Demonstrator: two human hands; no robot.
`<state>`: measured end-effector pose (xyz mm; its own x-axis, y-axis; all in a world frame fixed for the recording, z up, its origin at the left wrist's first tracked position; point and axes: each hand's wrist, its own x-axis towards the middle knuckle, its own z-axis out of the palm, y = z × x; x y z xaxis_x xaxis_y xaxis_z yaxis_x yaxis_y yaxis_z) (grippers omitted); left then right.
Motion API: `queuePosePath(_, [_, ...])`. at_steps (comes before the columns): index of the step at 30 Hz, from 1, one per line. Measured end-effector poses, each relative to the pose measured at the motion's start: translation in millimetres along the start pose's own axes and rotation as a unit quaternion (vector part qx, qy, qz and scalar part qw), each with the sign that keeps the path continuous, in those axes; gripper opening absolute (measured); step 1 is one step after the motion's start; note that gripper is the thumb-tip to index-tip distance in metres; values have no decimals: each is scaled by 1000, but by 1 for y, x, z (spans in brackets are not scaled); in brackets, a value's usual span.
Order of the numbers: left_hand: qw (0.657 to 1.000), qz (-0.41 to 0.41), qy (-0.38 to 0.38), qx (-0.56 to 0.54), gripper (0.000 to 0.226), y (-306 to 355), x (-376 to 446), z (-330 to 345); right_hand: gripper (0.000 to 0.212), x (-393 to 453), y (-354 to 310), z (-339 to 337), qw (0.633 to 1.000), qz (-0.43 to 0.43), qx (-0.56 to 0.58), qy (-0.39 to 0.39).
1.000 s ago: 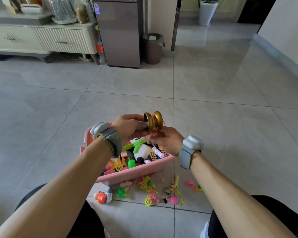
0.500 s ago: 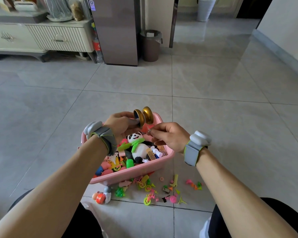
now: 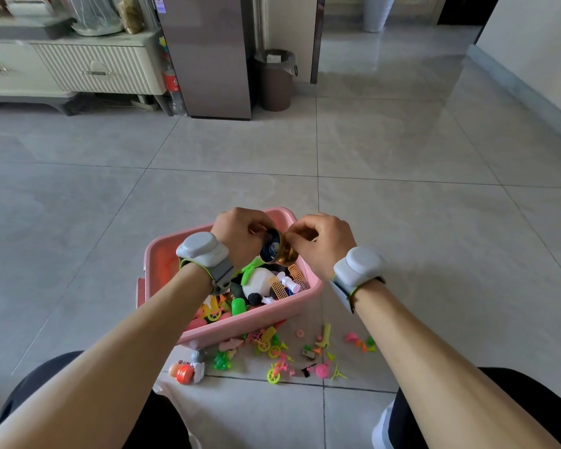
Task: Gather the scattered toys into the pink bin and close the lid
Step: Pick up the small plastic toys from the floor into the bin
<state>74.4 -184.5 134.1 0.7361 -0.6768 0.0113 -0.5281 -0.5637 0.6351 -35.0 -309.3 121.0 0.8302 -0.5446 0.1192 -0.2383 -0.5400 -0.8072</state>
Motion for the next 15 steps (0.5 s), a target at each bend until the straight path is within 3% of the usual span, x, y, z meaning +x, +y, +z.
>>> queuePosePath(4, [1000,25,3,-5,24,3,-1,1,4,4,3,1,998,57,19,-6])
queuePosePath(9, [996,80,24,-5,25,4,-1,4,15,5,0,0,955,225,185,-56])
queuePosePath(15, [991,94,63,-67,21,2,-2,7,2,2,-2,-11,913,256,300,-107])
